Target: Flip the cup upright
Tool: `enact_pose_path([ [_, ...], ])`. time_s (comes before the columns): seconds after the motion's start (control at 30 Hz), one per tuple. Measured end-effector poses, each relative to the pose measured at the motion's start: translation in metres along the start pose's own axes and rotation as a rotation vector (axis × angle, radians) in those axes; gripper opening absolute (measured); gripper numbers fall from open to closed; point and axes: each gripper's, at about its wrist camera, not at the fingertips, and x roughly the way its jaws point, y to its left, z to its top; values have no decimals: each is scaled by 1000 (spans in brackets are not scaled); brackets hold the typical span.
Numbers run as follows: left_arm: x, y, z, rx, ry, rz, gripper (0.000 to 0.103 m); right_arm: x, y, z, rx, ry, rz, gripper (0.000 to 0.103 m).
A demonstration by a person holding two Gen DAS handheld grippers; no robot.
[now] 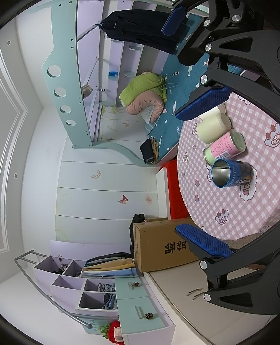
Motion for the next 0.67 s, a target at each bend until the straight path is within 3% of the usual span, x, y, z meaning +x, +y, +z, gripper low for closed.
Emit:
enact_pose_path([
  [0.67,5,-2,-4,24,1,32,97,6,-2,-5,8,17,4,95],
])
